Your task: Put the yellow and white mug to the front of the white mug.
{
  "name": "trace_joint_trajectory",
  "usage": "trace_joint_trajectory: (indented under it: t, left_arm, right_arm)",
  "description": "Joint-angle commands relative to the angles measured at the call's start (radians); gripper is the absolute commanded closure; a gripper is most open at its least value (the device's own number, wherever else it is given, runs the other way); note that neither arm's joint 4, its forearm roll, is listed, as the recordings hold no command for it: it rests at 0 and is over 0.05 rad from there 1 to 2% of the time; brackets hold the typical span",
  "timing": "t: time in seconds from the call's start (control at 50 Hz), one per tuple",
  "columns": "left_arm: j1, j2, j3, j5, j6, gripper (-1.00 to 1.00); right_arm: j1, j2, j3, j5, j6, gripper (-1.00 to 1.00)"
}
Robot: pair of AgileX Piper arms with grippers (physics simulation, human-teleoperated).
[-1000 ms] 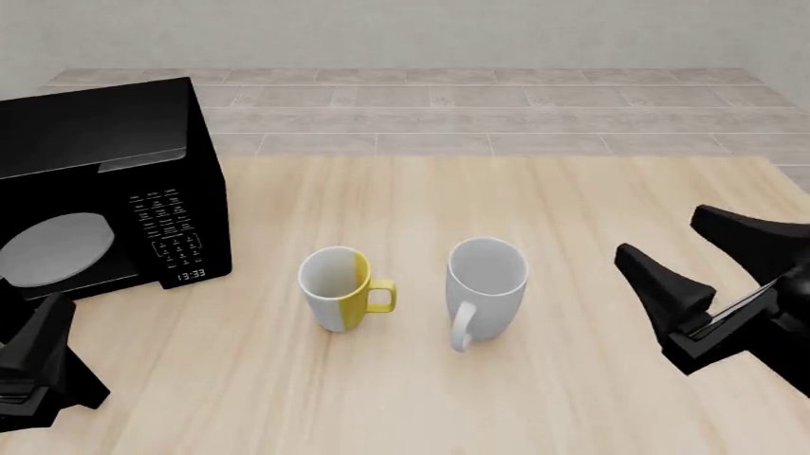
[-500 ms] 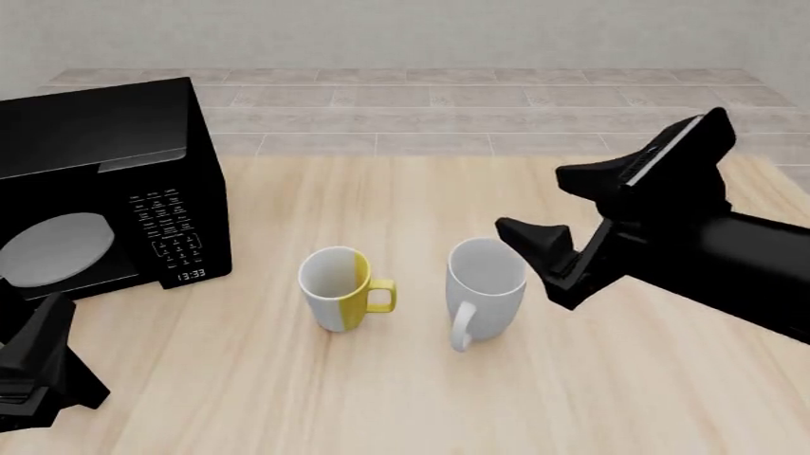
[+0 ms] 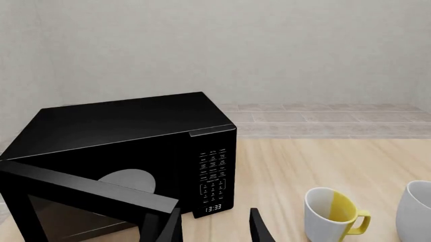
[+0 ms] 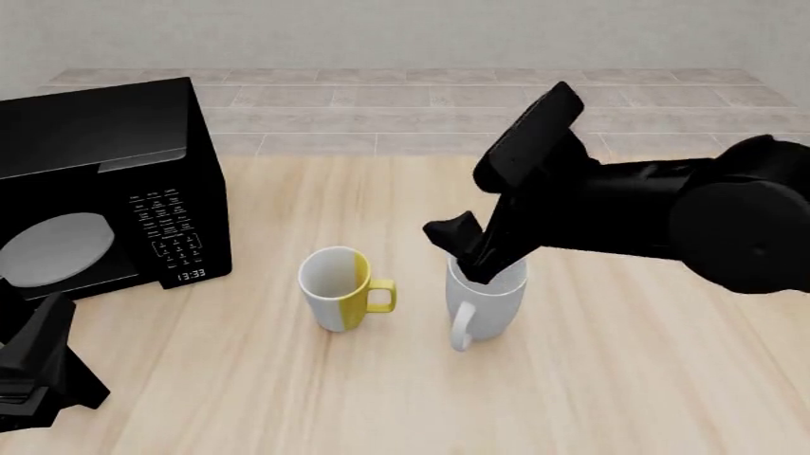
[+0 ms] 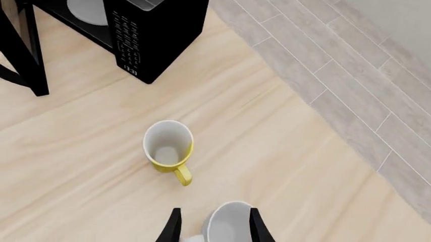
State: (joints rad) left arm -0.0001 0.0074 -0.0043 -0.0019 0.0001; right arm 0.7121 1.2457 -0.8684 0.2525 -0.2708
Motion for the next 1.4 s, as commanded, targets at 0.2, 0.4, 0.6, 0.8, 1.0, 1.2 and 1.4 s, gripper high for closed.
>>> trace_joint_trajectory:
  t: [0.2, 0.4, 0.6, 0.8, 1.0, 1.2, 1.4]
  left_arm:
    - [0.000, 0.000, 0.000, 0.000, 0.000, -1.00]
    - [0.000, 0.000, 0.000, 0.000, 0.000, -1.00]
    - [0.000, 0.000, 0.000, 0.000, 0.000, -1.00]
    - [0.000, 0.000, 0.000, 0.000, 0.000, -1.00]
    - [0.000, 0.000, 0.000, 0.000, 0.000, -1.00]
    - [0.000, 0.000, 0.000, 0.000, 0.000, -1.00]
    - [0.000, 0.000, 0.000, 0.000, 0.000, -1.00]
  right_arm:
    - [0.085, 0.195, -0.116, 0.106, 0.031, -1.00]
    - [0.101, 0.307, -0.192, 0.123, 0.015, -1.00]
    - [0.049, 0.363, -0.238, 0.141, -0.023, -1.00]
    - [0.057, 0.450, -0.274, 0.125, -0.009, -1.00]
    - [0.061, 0.502, -0.298, 0.124, -0.003, -1.00]
    - [0.060, 0.546, -0.292, 0.107, -0.002, -1.00]
    - [0.052, 0.570, -0.284, 0.090, 0.017, -1.00]
